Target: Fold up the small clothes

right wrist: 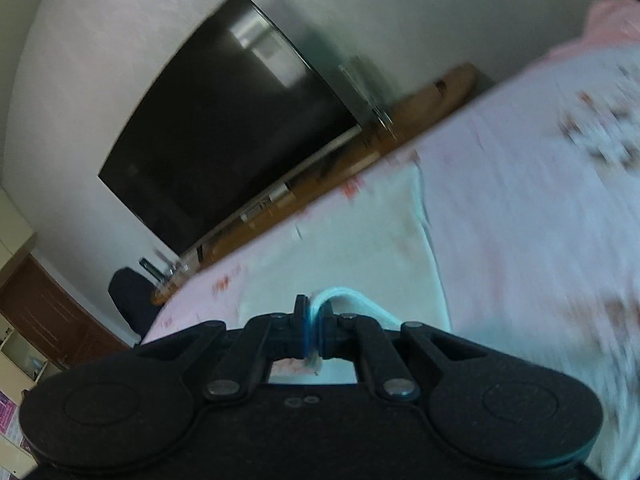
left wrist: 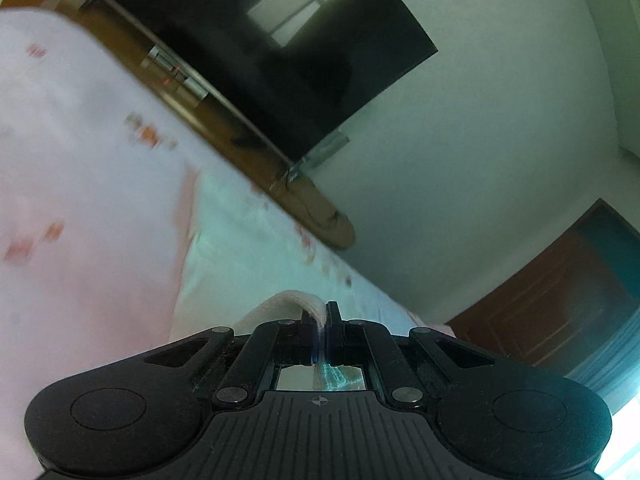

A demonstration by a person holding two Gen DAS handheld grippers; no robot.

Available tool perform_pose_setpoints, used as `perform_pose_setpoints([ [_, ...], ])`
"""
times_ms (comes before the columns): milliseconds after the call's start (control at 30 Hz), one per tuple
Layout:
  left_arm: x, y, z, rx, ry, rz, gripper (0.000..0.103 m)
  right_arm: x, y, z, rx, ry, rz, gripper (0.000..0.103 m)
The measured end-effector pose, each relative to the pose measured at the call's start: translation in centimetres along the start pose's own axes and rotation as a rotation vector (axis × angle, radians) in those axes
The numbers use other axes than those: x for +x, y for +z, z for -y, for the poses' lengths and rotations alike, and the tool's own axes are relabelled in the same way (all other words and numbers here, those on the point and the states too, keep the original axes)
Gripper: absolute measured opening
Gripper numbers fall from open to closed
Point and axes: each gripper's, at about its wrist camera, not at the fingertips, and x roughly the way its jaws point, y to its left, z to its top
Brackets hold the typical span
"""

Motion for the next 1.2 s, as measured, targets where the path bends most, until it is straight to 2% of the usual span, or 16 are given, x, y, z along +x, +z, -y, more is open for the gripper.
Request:
perform_pose_setpoints([
  [133,5.6,4.7,0.2,0.044,0.035,-0.009,0.003,4.2,4.6,0.2,-0.008,0.004,0.016,0.005],
  [333,16.6,9.6,-2.1,0.074,0.114,-0.036,0.003,13.9,9.5,3.5,0.008,0.006,-0.033,0.005],
  [433,20.9,10.9,-3.7,0.078,0.150,-0.054,0.003,18.5,10.6,5.9,0.020,0.006,-0.069,0.005],
  [567,26.4,11.0,-6.3,0.094,0.211,-0.101,0.004,24.1,10.4,10.3,0.078,-0.010,-0.117,0.005],
  [633,28.0,11.1,-7.6,0.055,0.250,-0.099,0.007,26.3,10.1,11.9,0.093,-0.014,-0.139,0.015],
  [667,28.2,11.2,-8.0,0.039,0.246,-0.090,0.017,26.9,10.2,12.6,0.092,-0.043,-0.129,0.018],
  [733,27.8,10.9,-8.3,0.047,0.237,-0.030,0.087,26.4,10.3,13.5,0.087,-0.047,-0.060,0.036],
  [767,27.5,10.8,-8.4,0.066,0.255,0.008,0.091,25.9,10.3,14.0,0.095,-0.024,-0.039,0.039],
  [800,27.4,10.6,-8.4,0.087,0.235,0.018,0.090,25.6,10.2,14.2,0.092,-0.014,-0.036,0.040],
  [833,27.6,10.7,-8.7,0.092,0.212,-0.001,0.081,25.5,10.1,14.3,0.069,-0.016,-0.041,0.040],
  [900,28.1,10.7,-8.8,0.129,0.225,-0.042,0.063,25.6,9.8,14.2,0.019,-0.023,-0.067,0.037],
  [1033,29.3,10.5,-7.7,0.242,0.277,-0.101,0.062,26.0,9.5,13.5,-0.047,-0.048,-0.074,0.036],
  [1167,30.2,11.0,-7.2,0.307,0.300,-0.148,0.062,28.0,10.1,12.2,-0.109,-0.086,-0.104,0.036],
  [1200,30.0,11.0,-7.2,0.322,0.303,-0.154,0.049,28.3,10.0,12.0,-0.133,-0.088,-0.113,0.036],
])
